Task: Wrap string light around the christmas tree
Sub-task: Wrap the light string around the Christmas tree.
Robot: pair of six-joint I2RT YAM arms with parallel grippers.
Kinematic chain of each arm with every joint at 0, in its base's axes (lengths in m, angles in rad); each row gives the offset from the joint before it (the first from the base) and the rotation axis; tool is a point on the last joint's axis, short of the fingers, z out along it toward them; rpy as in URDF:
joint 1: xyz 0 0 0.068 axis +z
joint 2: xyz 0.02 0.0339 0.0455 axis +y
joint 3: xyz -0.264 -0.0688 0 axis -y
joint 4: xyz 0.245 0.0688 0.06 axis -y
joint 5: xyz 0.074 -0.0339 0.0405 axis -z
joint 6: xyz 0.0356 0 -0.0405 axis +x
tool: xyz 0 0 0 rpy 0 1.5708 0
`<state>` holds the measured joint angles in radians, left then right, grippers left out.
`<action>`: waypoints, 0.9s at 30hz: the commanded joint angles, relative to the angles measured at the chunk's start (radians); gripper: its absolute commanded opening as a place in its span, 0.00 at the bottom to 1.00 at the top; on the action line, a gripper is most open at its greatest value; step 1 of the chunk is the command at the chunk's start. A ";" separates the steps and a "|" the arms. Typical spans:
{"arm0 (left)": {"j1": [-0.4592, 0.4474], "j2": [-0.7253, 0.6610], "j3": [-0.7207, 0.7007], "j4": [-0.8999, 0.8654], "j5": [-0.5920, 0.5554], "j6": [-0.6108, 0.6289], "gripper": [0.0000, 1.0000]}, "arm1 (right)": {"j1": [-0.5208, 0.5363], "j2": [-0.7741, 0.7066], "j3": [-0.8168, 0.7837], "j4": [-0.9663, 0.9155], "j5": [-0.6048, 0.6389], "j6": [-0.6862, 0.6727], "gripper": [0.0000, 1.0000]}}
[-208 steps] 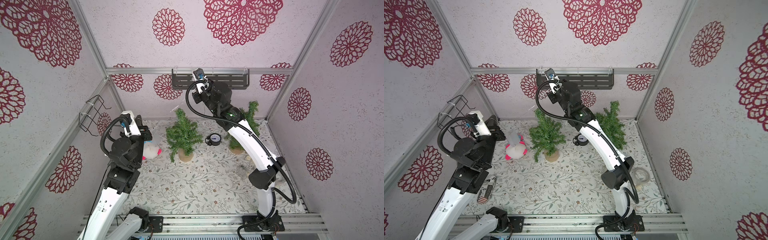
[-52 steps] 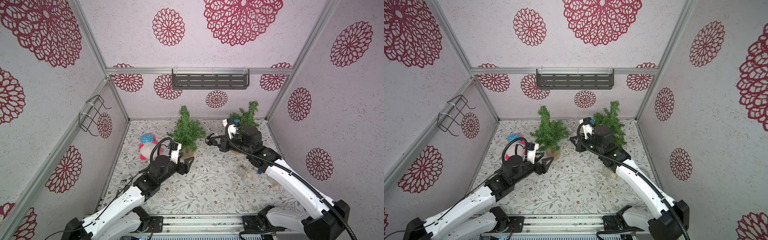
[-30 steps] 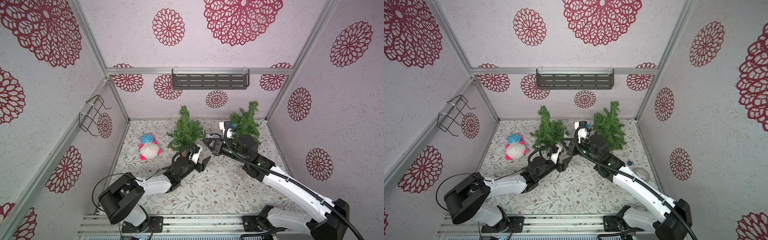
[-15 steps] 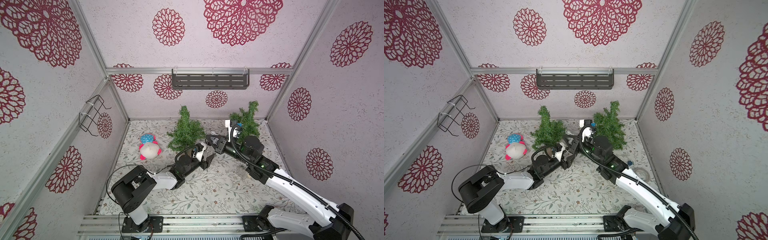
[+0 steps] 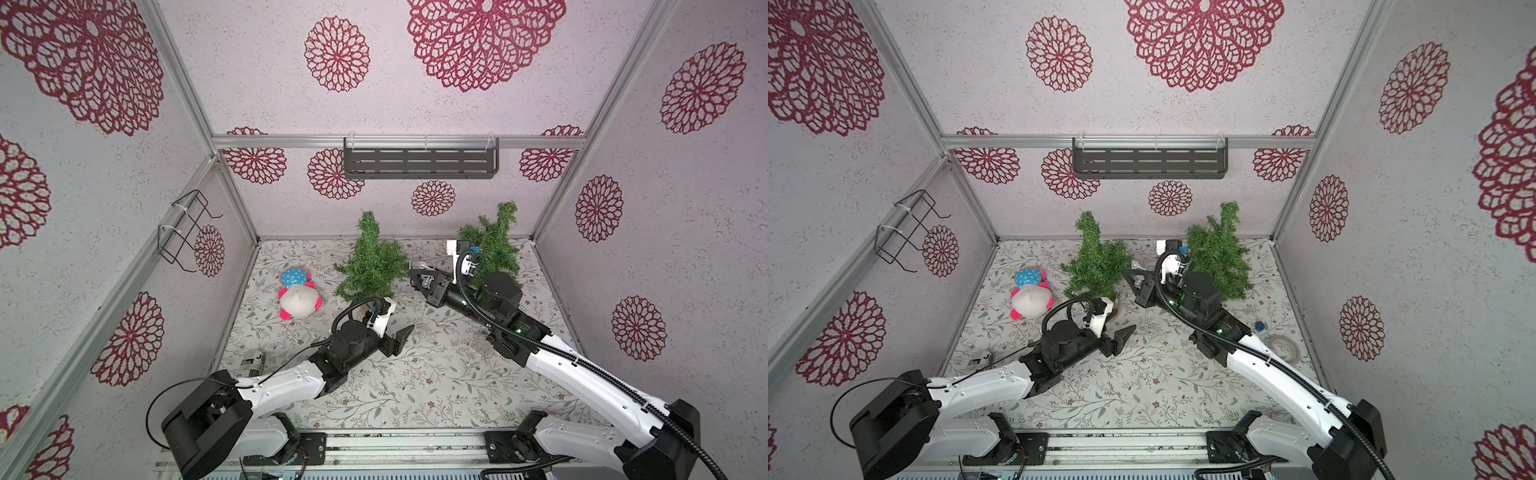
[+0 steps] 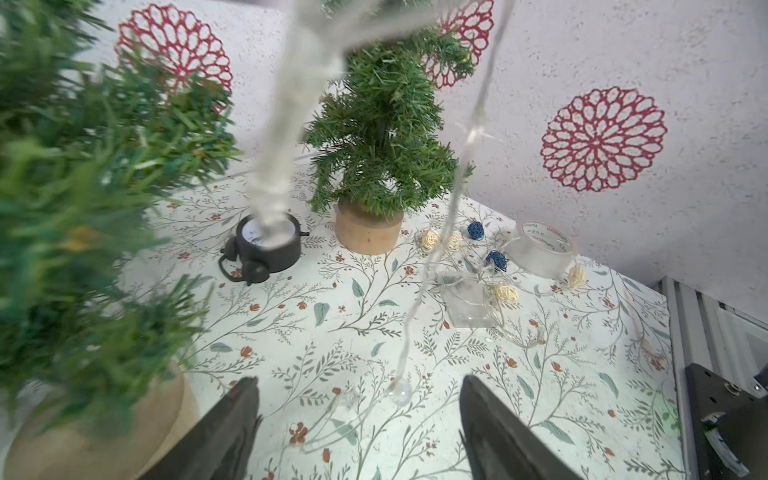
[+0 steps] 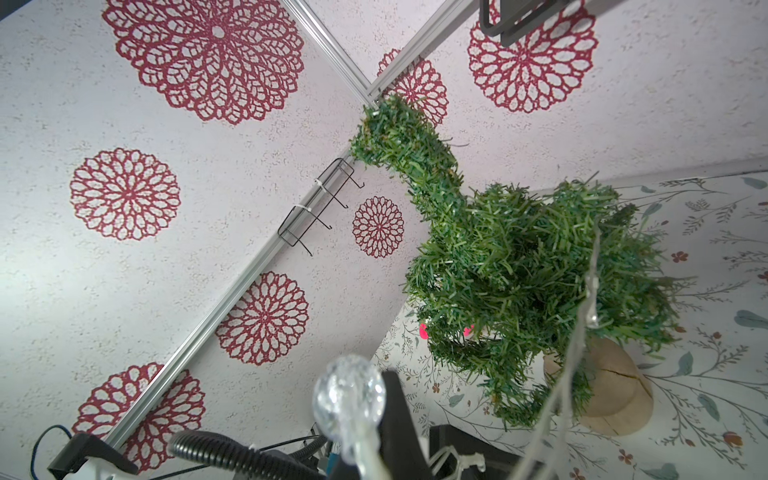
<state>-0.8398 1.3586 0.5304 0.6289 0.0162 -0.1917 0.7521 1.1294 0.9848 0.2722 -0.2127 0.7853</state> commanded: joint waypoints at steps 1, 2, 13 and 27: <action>-0.015 0.090 0.074 0.113 0.028 0.062 0.76 | 0.008 -0.014 0.009 0.066 0.009 0.019 0.00; -0.015 0.123 0.098 0.138 0.038 0.070 0.75 | 0.010 -0.015 0.008 0.065 0.010 0.017 0.00; -0.019 0.249 0.128 0.286 0.059 0.034 0.18 | 0.012 -0.054 -0.036 0.092 0.093 0.003 0.00; -0.092 -0.238 0.039 -0.553 0.202 -0.128 0.00 | -0.110 -0.071 -0.096 -0.012 0.275 -0.011 0.65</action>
<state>-0.9150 1.1835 0.5949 0.3367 0.1711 -0.2657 0.6758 1.0863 0.9089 0.2775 -0.0109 0.7601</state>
